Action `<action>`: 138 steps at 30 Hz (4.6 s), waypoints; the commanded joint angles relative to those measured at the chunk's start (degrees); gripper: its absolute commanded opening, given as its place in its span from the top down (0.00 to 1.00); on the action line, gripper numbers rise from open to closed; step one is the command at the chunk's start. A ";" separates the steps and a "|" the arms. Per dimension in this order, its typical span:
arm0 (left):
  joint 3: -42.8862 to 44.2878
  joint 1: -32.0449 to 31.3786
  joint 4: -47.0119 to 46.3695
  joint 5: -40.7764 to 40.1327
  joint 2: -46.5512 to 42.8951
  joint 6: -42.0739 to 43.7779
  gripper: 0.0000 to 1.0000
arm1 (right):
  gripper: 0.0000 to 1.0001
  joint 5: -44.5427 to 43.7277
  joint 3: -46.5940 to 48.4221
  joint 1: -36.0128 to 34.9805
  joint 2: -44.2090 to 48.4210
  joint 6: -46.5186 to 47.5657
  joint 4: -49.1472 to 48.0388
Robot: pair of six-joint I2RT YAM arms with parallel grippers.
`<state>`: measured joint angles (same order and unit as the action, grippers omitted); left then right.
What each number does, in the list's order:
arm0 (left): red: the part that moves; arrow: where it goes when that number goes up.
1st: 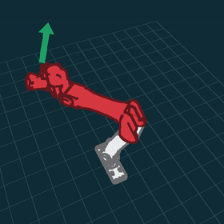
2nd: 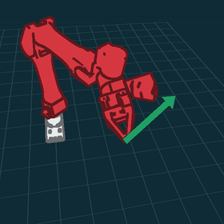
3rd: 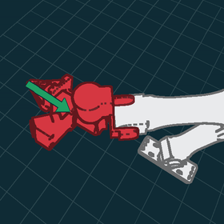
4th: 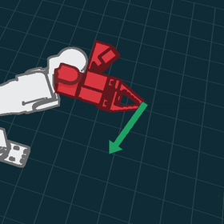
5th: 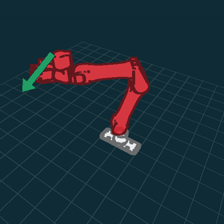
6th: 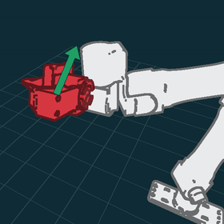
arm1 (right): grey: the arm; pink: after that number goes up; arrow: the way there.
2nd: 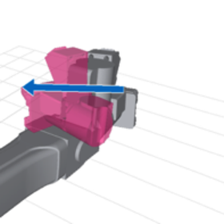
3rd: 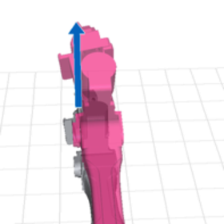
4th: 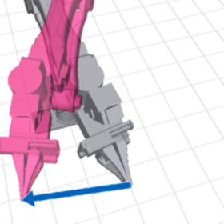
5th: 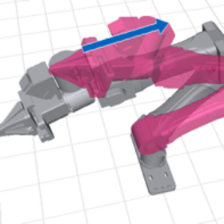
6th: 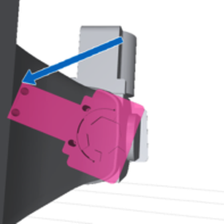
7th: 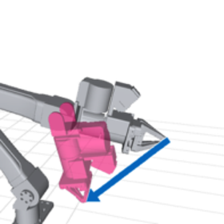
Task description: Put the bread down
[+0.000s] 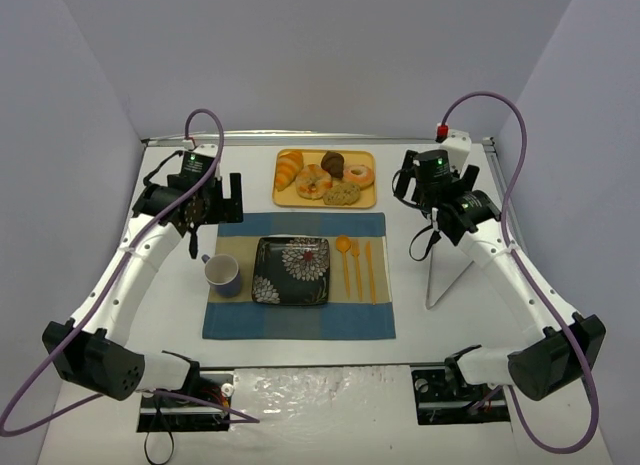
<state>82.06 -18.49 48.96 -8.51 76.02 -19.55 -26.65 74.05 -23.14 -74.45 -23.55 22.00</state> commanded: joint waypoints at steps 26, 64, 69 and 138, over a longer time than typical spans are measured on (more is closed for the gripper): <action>5.68 -9.47 -5.48 -1.67 6.53 -0.04 0.03 | 0.00 3.77 -18.90 11.72 -4.04 -13.87 -1.06; -0.82 -6.74 -11.50 3.13 3.29 1.44 0.03 | 0.00 1.38 -38.10 11.71 -3.66 -24.38 -9.76; 0.03 -6.65 -10.89 3.06 3.86 1.65 0.03 | 0.00 1.16 -36.12 11.83 -6.63 -24.44 -10.84; 7.50 -6.21 -4.00 0.73 4.53 4.21 0.03 | 0.16 3.98 -14.78 15.93 -31.41 -15.91 -16.55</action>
<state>85.91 -25.04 45.21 -6.43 81.80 -15.90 -21.21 59.79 -7.53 -104.90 -40.00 3.92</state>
